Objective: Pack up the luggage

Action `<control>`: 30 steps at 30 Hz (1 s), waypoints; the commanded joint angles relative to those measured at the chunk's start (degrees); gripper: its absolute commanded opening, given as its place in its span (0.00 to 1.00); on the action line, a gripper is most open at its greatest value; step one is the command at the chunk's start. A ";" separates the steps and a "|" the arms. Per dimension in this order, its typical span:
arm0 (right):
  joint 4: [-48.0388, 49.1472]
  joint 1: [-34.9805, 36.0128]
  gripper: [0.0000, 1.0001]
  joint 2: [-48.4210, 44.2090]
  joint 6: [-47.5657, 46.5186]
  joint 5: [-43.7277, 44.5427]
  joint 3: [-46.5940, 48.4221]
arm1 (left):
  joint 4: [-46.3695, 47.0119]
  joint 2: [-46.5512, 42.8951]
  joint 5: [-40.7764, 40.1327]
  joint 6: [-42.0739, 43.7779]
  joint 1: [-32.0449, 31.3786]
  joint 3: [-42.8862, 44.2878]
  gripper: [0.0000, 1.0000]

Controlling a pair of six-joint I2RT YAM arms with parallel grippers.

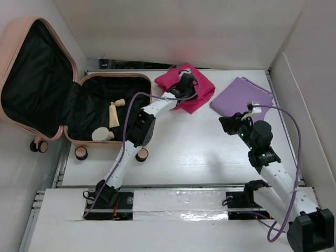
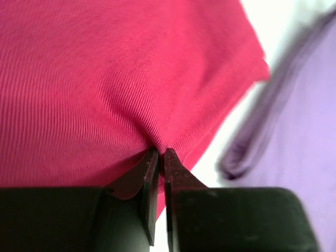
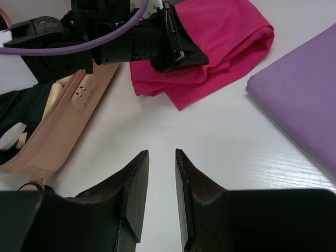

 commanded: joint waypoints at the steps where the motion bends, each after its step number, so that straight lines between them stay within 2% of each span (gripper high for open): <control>1: 2.10 0.34 0.33 -0.68 -0.63 0.78 2.17 | 7.71 1.63 9.13 -4.98 -2.68 1.20 0.06; 2: 2.28 0.34 0.33 -0.24 -0.63 0.69 2.17 | 8.41 -0.81 8.17 -4.81 -2.68 0.24 0.17; 3: 2.37 0.34 0.33 0.11 -0.63 0.52 2.17 | 10.16 -2.49 7.38 -4.63 -2.68 -2.99 0.41; 6: 2.63 0.34 0.34 1.08 -0.71 -0.27 2.34 | 12.81 -11.18 2.64 -2.36 -2.68 -10.46 0.66; 7: 2.72 0.34 0.34 1.17 -0.63 -0.62 2.34 | 13.08 -15.90 1.49 -1.73 -2.68 -12.15 0.68; 11: 2.72 0.86 0.34 1.08 -0.71 -0.54 2.43 | 17.81 -28.41 -9.23 -0.06 -2.16 -25.49 0.71; 12: 2.72 0.87 0.34 0.91 -0.63 -0.63 2.43 | 20.00 -30.78 -10.90 -0.49 -1.03 -31.79 0.69; 13: 2.63 0.87 0.34 0.64 -0.71 -0.63 2.43 | 21.15 -34.81 -13.00 -1.89 -0.49 -34.81 0.68; 15: 2.54 0.87 0.34 0.38 -0.71 -0.28 2.34 | 22.66 -37.47 -13.81 -3.22 1.26 -41.65 0.64; 23: 2.54 0.87 0.35 0.82 -0.89 -0.28 2.52 | 18.18 -37.93 -14.69 -5.33 1.27 -49.07 0.64; 26: 2.37 0.87 0.35 0.64 -0.98 -0.36 2.61 | 19.22 -37.58 -14.61 -5.77 1.27 -51.71 0.68; 30: 2.63 0.87 0.35 1.17 -0.98 -0.89 2.69 | 20.64 -34.07 -10.74 -5.07 -0.04 -49.53 0.71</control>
